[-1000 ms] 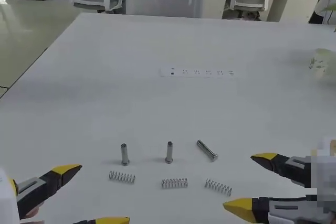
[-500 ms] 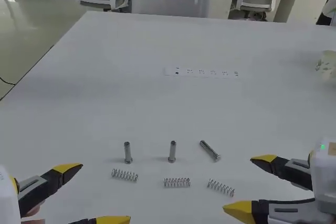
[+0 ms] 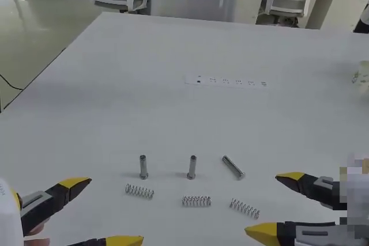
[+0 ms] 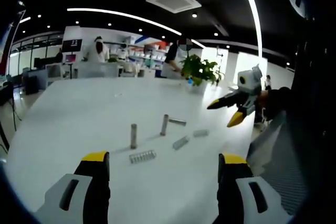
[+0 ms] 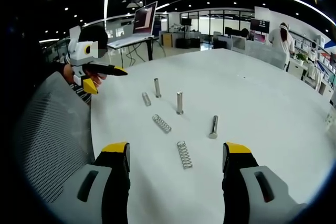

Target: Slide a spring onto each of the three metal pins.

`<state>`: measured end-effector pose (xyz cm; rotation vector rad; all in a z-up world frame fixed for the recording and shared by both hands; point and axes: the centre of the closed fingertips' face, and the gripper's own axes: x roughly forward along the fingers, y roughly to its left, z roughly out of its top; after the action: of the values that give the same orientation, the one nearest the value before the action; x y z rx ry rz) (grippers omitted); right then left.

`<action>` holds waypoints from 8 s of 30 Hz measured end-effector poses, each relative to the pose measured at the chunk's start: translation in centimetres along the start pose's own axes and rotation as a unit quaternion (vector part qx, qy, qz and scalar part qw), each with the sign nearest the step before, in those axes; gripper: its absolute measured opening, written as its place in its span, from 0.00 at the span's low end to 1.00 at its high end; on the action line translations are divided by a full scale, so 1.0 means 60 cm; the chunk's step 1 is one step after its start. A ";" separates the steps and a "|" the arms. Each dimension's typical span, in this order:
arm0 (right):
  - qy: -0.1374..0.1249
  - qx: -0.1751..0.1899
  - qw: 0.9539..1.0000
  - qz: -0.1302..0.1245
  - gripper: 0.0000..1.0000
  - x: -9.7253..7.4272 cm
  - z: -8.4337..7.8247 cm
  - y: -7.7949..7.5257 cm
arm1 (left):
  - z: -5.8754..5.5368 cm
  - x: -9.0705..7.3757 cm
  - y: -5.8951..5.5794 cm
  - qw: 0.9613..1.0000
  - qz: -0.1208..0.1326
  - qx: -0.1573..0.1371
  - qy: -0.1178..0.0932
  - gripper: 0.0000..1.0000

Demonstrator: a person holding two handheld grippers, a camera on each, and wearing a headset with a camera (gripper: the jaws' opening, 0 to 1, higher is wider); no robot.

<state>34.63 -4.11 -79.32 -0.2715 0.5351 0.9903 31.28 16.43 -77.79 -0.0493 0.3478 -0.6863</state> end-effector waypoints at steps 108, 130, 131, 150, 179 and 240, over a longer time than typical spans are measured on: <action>0.188 0.015 0.979 -0.078 0.09 0.193 0.003 -0.159 | -0.024 -0.017 0.008 1.000 0.009 -0.010 0.012 0.78; 0.181 0.070 0.977 -0.084 0.05 0.178 0.013 -0.152 | -0.012 -0.023 0.011 1.000 0.021 -0.003 0.006 0.77; 0.177 0.072 0.978 -0.085 0.05 0.177 0.016 -0.152 | -0.011 -0.023 0.011 1.000 0.021 -0.002 0.005 0.77; 0.133 0.073 0.983 -0.103 0.05 0.114 0.027 -0.125 | 0.007 -0.025 -0.005 1.000 0.008 0.016 -0.003 0.77; 0.118 0.053 0.987 -0.094 0.12 0.113 0.027 -0.122 | 0.005 -0.028 -0.010 1.000 0.008 0.018 -0.002 0.77; 0.216 -0.062 0.974 0.029 0.09 0.066 -0.100 -0.028 | 0.015 -0.010 -0.024 0.999 -0.014 0.030 -0.001 0.76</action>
<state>35.97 -4.84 -86.54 -0.5950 0.8821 1.0271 30.29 15.62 -76.52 0.0027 0.3239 -0.7234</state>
